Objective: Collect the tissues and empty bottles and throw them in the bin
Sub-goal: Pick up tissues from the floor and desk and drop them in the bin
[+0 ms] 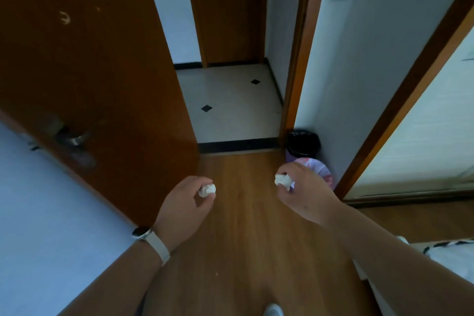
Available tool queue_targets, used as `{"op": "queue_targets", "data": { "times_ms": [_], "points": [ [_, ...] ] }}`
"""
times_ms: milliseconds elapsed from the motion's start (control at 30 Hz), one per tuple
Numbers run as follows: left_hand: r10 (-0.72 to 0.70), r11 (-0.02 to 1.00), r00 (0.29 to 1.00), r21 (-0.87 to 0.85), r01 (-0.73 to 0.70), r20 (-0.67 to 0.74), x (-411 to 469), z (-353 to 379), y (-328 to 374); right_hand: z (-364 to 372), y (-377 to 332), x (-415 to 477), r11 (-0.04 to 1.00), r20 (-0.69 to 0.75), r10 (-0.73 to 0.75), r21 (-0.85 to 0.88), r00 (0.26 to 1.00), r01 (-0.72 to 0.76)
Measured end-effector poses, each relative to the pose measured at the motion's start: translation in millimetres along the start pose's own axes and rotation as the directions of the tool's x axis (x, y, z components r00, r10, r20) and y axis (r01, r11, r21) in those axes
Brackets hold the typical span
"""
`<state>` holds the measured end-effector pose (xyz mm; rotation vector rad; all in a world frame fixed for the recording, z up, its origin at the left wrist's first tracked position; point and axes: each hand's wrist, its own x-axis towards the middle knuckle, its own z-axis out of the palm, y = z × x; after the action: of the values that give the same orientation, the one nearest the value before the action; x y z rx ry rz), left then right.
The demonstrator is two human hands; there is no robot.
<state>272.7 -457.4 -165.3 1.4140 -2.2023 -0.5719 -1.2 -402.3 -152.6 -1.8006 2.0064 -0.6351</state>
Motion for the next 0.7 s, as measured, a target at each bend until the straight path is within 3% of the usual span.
{"op": "queue_targets", "data": {
  "times_ms": [400, 700],
  "points": [
    [0.161, 0.986, 0.980, -0.052, -0.156, 0.113, 188.1, 47.7, 12.7, -22.3, 80.4, 117.1, 0.972, -0.109, 0.216, -0.072, 0.970, -0.224],
    [0.402, 0.912, 0.890, -0.180, -0.368, 0.215, 362.6, 74.9, -36.2, -13.5, 88.1, 207.5, 0.926, -0.224, 0.348, -0.070, 0.910, -0.371]
  ]
}}
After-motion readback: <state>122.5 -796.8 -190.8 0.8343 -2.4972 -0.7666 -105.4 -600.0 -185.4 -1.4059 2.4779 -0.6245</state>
